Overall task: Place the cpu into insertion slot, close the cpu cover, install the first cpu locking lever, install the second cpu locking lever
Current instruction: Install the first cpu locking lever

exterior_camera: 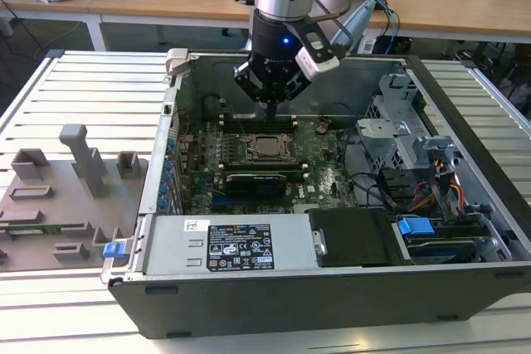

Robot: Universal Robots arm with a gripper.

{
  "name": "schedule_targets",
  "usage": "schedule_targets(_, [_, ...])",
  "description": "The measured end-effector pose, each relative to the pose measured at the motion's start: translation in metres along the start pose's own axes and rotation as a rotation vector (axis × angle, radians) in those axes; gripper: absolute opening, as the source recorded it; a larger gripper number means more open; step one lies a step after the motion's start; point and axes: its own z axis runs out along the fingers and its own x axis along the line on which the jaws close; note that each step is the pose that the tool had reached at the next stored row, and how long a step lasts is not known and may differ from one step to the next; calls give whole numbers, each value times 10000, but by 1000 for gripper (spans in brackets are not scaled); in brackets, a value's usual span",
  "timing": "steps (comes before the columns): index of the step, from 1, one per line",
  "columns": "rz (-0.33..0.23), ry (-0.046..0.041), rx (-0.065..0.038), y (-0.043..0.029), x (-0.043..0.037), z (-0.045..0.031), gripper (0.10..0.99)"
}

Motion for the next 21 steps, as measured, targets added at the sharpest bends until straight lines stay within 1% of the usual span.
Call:
schedule_targets(4, [-251,-8,-3,-1,0,-1,106])
schedule_targets(5, [-257,-13,-49,-1,1,-1,106])
schedule_targets(7, [-255,-28,-178,-1,0,-1,106])
schedule_targets(9, [-253,-39,-261,0,0,0,106])
schedule_targets(12, [-251,-38,-261,-1,3,0,106])
schedule_targets(18, [-253,-43,-260,15,153,4,106])
schedule_targets(19, [-252,-45,-261,19,189,5,106])
schedule_targets(21, [-253,-45,-260,22,226,5,106])
